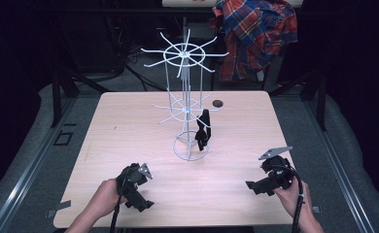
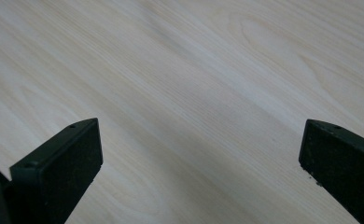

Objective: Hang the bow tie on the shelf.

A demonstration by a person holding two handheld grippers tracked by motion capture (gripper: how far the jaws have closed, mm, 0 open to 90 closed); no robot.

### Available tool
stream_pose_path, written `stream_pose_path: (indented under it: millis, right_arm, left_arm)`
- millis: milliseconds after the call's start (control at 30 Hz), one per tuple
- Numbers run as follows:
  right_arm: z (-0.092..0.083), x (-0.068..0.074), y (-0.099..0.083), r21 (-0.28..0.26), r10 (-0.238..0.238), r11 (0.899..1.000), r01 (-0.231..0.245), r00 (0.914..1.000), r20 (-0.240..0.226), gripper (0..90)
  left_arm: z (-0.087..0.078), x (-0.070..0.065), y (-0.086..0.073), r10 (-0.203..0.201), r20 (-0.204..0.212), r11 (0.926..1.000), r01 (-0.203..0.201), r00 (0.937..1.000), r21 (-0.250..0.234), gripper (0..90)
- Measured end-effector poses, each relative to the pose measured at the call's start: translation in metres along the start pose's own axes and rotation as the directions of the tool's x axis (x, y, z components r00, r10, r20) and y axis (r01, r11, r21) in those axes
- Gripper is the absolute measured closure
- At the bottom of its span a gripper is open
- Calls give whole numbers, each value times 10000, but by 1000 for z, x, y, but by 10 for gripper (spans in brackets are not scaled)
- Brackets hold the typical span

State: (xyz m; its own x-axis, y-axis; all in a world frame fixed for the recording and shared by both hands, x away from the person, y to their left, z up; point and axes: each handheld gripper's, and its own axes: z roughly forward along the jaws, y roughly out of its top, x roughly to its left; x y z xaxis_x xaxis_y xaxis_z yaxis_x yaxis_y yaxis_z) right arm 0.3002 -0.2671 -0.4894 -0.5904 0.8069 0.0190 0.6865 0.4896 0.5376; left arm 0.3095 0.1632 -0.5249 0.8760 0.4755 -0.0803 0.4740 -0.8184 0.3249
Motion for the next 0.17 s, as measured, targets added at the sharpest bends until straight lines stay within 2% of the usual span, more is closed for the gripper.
stream_pose_path:
  millis: [100,167]
  right_arm:
    - [9,-7,-1,254,176,9995,-176,9998,9,0]
    - [14,-10,-1,532,76,9986,-79,9999,68,0]
  left_arm:
    - [1,0,0,-25,-10,10000,25,10000,47,2]
    - [2,1,1,-55,-98,10000,55,9999,71,2]
